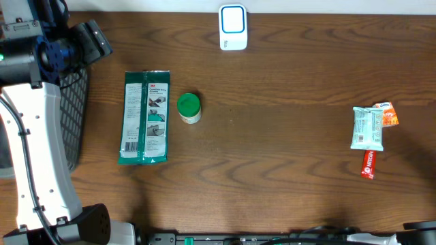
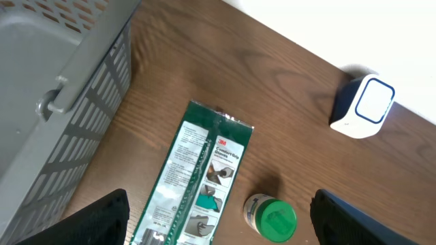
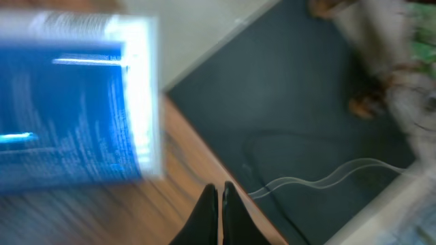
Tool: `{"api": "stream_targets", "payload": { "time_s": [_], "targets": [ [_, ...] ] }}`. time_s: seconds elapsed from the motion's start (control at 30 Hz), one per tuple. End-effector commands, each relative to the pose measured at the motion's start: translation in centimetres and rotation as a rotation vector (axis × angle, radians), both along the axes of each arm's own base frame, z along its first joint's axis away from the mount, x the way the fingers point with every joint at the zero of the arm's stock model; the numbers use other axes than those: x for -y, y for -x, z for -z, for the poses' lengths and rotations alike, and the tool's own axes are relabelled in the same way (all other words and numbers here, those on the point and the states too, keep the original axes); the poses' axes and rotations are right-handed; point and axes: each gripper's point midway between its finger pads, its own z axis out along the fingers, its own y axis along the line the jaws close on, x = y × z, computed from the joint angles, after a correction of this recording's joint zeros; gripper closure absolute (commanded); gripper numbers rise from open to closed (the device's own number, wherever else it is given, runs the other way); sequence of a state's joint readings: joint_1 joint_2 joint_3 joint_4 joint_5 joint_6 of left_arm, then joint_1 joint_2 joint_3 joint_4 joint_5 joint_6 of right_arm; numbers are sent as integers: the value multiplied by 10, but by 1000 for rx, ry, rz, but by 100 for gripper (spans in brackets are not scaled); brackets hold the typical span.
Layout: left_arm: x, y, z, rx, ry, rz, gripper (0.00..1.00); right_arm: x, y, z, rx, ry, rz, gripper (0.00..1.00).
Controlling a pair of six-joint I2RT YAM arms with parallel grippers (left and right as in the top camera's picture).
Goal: Scan the item barcode
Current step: 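Retract the right arm to the right side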
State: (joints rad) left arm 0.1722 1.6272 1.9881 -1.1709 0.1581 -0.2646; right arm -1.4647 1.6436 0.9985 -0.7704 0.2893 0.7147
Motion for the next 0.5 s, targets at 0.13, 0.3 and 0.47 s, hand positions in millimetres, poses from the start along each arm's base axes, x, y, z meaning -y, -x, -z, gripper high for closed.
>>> {"api": "stream_targets", "payload": {
  "time_s": [0.13,0.3,0.47],
  "targets": [
    [0,0,0,0,0,7,15,17,-62,40,188,102,-281,99],
    [0,0,-1,0,-1,7,15,37,-145,41,82,175,-691,99],
    [0,0,-1,0,-1,7,15,9,-265,44,200,214,-1167,85]
  ]
}}
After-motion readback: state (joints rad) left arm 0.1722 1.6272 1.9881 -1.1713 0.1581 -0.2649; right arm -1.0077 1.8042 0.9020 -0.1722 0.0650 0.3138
